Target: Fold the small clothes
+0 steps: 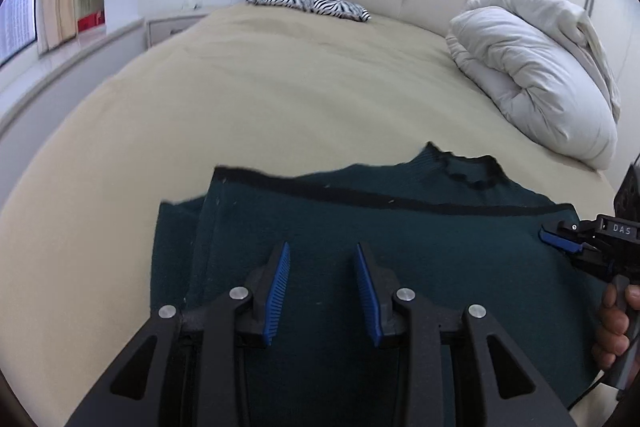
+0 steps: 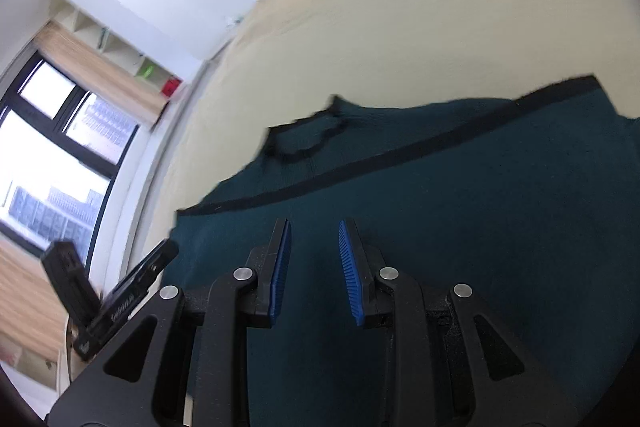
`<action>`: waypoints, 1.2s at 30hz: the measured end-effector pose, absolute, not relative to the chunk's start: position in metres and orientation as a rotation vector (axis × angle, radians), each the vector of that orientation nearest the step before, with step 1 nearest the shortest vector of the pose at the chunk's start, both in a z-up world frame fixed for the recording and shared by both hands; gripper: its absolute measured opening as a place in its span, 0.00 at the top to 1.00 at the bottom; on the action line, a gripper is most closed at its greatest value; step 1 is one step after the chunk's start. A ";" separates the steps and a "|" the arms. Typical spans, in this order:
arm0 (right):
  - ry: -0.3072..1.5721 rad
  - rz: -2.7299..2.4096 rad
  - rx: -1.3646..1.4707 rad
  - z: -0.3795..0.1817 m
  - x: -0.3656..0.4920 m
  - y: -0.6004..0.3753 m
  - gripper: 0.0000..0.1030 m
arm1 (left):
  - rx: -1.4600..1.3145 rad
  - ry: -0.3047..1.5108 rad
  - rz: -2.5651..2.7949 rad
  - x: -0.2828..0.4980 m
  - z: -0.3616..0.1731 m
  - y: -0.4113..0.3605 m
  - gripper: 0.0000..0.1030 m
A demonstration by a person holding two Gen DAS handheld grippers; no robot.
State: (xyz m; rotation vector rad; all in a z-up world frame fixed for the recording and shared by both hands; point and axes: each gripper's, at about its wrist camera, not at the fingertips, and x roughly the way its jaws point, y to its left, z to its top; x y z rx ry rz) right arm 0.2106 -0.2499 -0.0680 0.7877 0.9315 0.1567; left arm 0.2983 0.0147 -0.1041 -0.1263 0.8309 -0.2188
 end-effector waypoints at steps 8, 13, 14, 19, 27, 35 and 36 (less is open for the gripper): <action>0.704 0.010 1.086 -0.114 0.169 -0.352 0.99 | -0.292 0.819 -0.257 0.310 -0.114 0.046 0.65; 0.632 -0.164 1.142 -0.115 0.124 -0.394 0.94 | -0.271 0.811 -0.201 0.293 -0.104 0.049 0.65; 0.647 -0.218 1.134 -0.109 0.112 -0.397 0.90 | -0.262 0.815 -0.189 0.286 -0.100 0.049 0.65; 0.613 -0.055 1.060 -0.065 0.089 -0.334 0.89 | -0.164 0.789 -0.306 0.223 -0.076 0.009 0.58; 0.913 0.372 0.912 -0.087 0.129 -0.144 0.81 | -0.006 0.878 -0.302 0.194 -0.107 -0.014 0.52; 0.788 0.140 1.108 -0.120 0.091 -0.226 0.87 | 0.023 0.867 -0.314 0.192 -0.110 -0.012 0.52; 0.770 0.105 1.128 -0.121 0.083 -0.239 0.87 | 0.022 0.865 -0.316 0.191 -0.110 -0.011 0.52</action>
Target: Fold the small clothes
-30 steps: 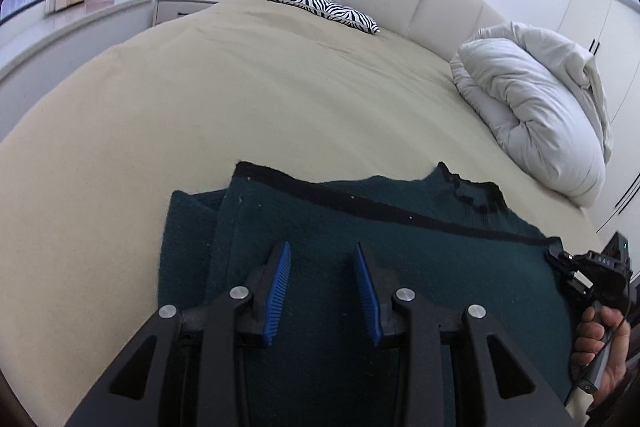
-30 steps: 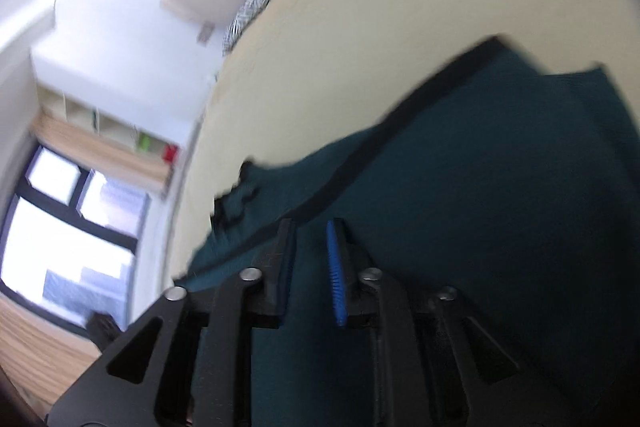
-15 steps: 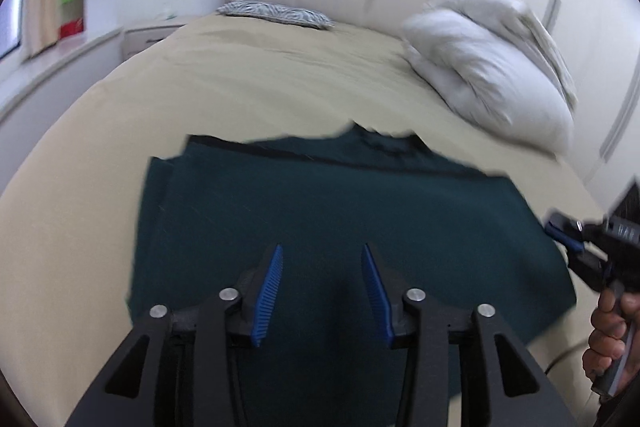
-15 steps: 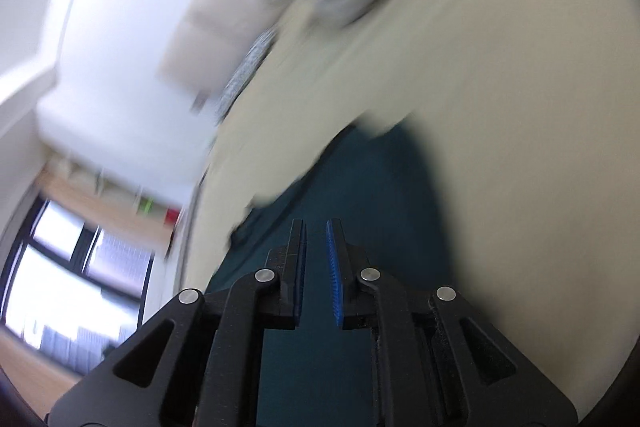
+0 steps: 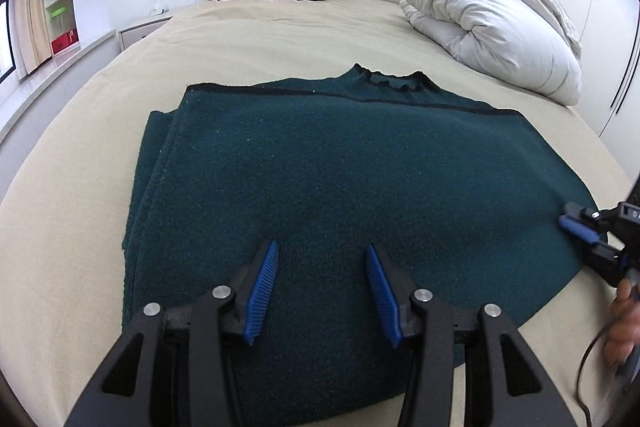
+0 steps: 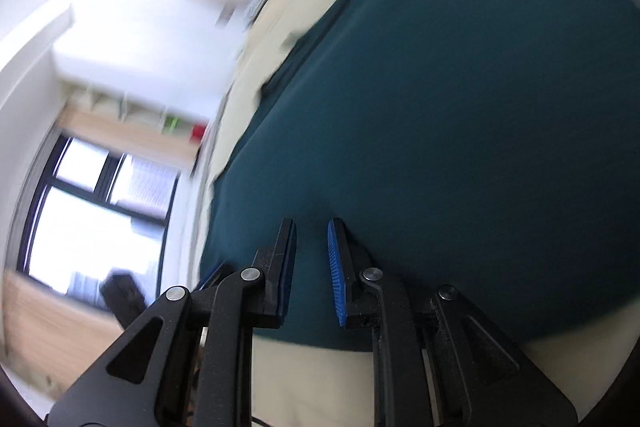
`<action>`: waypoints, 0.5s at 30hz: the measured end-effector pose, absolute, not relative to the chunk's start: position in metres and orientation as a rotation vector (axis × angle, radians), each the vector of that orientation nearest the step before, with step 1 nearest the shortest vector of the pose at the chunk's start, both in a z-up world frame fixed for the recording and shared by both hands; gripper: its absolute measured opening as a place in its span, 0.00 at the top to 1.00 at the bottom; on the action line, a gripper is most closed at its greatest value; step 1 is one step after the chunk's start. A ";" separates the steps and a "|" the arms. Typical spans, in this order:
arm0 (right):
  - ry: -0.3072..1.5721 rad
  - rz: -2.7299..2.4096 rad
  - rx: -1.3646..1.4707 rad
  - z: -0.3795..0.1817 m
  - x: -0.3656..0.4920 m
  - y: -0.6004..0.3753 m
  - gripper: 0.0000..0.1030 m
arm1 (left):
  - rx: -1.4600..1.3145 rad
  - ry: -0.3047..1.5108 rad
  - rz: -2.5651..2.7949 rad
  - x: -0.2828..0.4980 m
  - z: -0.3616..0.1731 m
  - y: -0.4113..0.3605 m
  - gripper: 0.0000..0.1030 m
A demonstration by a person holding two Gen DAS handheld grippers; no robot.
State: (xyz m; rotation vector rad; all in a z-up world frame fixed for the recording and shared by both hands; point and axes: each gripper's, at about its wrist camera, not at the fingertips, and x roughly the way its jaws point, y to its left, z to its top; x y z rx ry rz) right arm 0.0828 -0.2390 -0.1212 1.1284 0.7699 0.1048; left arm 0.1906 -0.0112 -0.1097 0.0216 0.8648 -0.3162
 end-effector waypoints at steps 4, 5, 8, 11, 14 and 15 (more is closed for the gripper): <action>0.685 -0.090 1.171 -0.119 0.045 -0.288 0.85 | -0.001 0.865 -0.331 0.192 -0.112 -0.007 0.52; 0.670 -0.149 1.166 -0.114 0.038 -0.295 0.84 | -0.001 0.864 -0.332 0.191 -0.112 -0.007 0.52; 0.651 -0.226 1.114 -0.094 0.036 -0.307 0.80 | 0.003 0.861 -0.330 0.191 -0.113 -0.007 0.52; 0.638 -0.146 1.054 -0.073 0.065 -0.285 0.79 | -0.001 0.862 -0.333 0.191 -0.113 -0.007 0.52; 0.665 -0.025 0.999 -0.064 0.101 -0.263 0.69 | -0.003 0.862 -0.334 0.192 -0.113 -0.008 0.52; 0.676 -0.002 0.990 -0.060 0.111 -0.263 0.66 | -0.006 0.863 -0.335 0.192 -0.112 -0.008 0.52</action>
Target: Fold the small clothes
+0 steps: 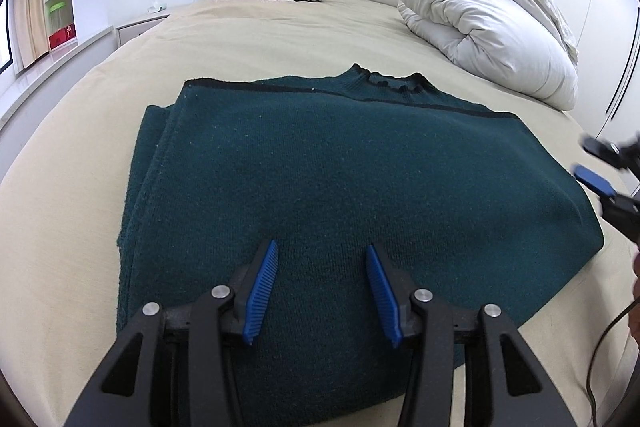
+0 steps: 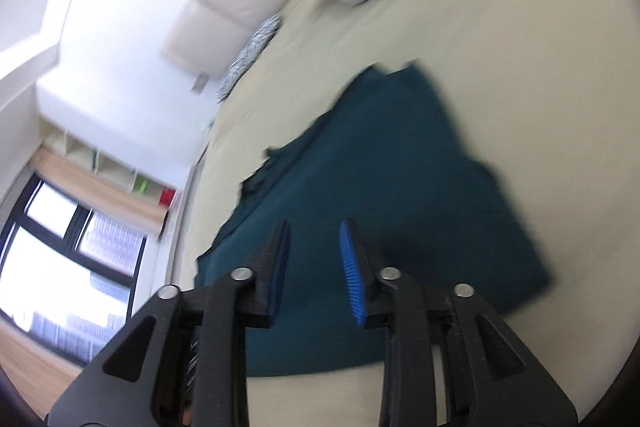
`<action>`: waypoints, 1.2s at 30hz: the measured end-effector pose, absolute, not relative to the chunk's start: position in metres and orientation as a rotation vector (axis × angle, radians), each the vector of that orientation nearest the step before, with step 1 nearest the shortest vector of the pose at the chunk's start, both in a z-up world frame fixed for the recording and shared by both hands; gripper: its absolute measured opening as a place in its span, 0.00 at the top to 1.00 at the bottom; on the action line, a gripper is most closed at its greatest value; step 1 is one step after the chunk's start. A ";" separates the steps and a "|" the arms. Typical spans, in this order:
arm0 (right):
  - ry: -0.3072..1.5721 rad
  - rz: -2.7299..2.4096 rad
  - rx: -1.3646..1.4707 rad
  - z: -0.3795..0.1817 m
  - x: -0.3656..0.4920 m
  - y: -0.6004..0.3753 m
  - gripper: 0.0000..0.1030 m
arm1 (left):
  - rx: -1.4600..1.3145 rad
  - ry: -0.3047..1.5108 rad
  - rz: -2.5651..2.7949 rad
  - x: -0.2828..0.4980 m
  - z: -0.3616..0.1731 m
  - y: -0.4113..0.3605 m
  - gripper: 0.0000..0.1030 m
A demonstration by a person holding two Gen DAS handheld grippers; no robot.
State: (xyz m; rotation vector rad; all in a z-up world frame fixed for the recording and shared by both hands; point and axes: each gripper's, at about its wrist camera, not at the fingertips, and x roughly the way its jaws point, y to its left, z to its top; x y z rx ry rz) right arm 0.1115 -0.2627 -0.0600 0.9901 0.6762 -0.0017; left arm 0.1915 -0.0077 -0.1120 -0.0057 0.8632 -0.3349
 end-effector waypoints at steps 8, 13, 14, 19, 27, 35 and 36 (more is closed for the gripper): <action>0.825 0.222 0.903 -0.076 0.209 -0.191 0.63 | -0.160 0.825 -0.391 0.215 -0.064 0.010 0.56; 0.877 0.278 0.897 -0.089 0.224 -0.162 0.63 | -0.158 0.896 -0.324 0.264 -0.085 0.012 0.56; 0.876 0.270 0.912 -0.096 0.230 -0.167 0.65 | -0.162 0.916 -0.300 0.271 -0.094 0.016 0.56; 0.791 0.201 1.022 -0.111 0.224 -0.225 0.65 | -0.267 0.881 -0.349 0.268 -0.112 0.040 0.66; 0.586 -0.005 1.186 -0.124 0.129 -0.340 0.67 | -0.406 0.875 -0.361 0.255 -0.115 0.075 0.78; 0.581 -0.194 1.125 -0.104 0.032 -0.364 0.49 | -0.410 0.848 -0.313 0.202 -0.083 0.071 0.47; 0.594 -0.191 1.120 -0.102 0.030 -0.361 0.41 | -0.393 0.850 -0.331 0.195 -0.080 0.063 0.44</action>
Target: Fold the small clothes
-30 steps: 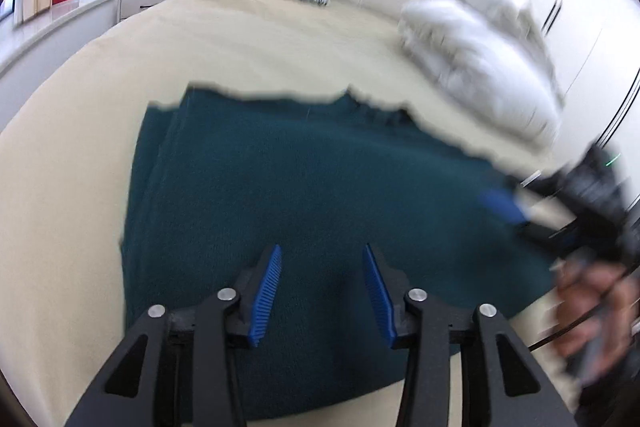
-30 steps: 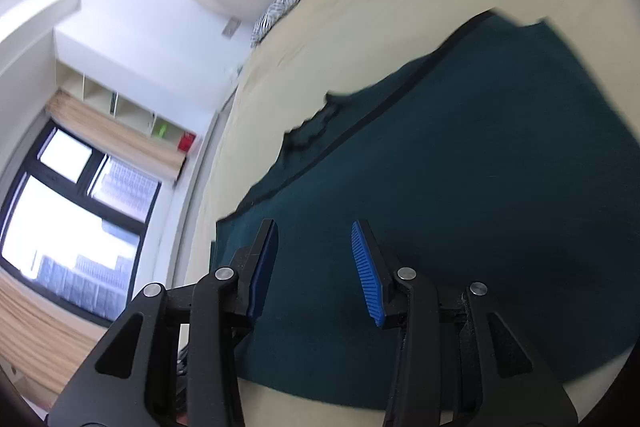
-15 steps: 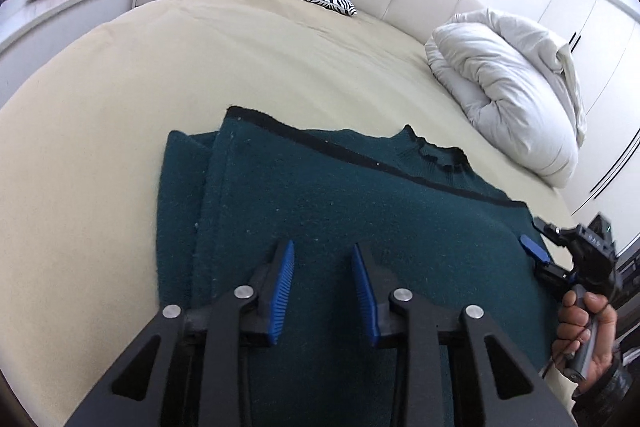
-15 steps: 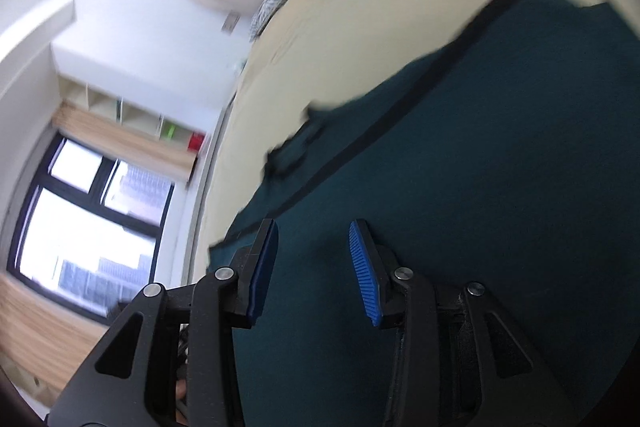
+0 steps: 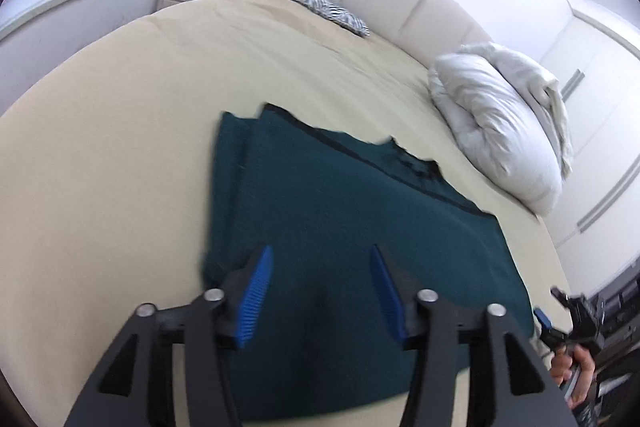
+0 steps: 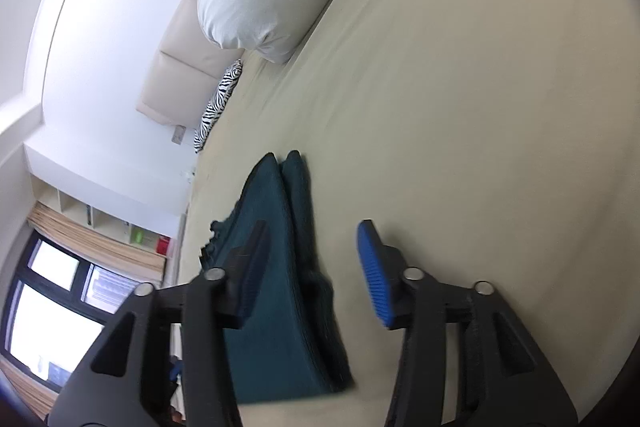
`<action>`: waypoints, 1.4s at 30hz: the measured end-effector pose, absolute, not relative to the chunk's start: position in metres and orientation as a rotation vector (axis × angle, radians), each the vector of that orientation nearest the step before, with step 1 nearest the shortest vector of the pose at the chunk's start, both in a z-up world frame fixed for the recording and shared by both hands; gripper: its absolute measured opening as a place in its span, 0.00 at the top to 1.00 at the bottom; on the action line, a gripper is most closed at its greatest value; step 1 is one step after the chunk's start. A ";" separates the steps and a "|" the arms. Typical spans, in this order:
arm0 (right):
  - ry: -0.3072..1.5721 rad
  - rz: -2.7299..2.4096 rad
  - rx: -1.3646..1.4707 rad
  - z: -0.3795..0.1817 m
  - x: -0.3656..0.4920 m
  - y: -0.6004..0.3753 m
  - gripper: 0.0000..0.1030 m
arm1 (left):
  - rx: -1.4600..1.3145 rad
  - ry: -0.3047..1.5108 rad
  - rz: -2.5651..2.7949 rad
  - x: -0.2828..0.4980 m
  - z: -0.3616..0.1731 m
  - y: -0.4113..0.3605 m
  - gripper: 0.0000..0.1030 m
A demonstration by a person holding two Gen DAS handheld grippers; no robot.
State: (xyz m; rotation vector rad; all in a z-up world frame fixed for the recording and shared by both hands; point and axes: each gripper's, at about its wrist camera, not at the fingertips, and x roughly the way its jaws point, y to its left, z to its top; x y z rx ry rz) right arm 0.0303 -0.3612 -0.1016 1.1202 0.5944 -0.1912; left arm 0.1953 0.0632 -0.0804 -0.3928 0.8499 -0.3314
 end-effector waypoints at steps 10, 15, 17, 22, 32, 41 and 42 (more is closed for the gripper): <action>0.812 -0.102 1.105 -0.102 0.061 -0.337 0.39 | -0.359 0.928 -0.417 0.175 -0.097 0.013 0.42; 0.830 -0.054 1.101 -0.103 0.068 -0.336 0.39 | -0.355 0.933 -0.410 0.174 -0.105 0.013 0.42; 0.837 -0.043 1.098 -0.102 0.068 -0.337 0.39 | -0.342 0.919 -0.404 0.171 -0.107 0.013 0.42; 0.854 -0.048 1.079 -0.098 0.068 -0.333 0.39 | -0.310 0.899 -0.395 0.163 -0.108 0.010 0.42; 0.863 -0.036 1.126 -0.102 0.075 -0.335 0.39 | -0.272 0.899 -0.400 0.189 -0.090 0.001 0.42; 0.947 0.033 1.142 -0.107 0.092 -0.330 0.45 | -0.275 0.951 -0.400 0.203 -0.112 0.001 0.43; 0.949 0.034 1.148 -0.108 0.092 -0.331 0.46 | -0.267 0.952 -0.399 0.203 -0.112 0.001 0.43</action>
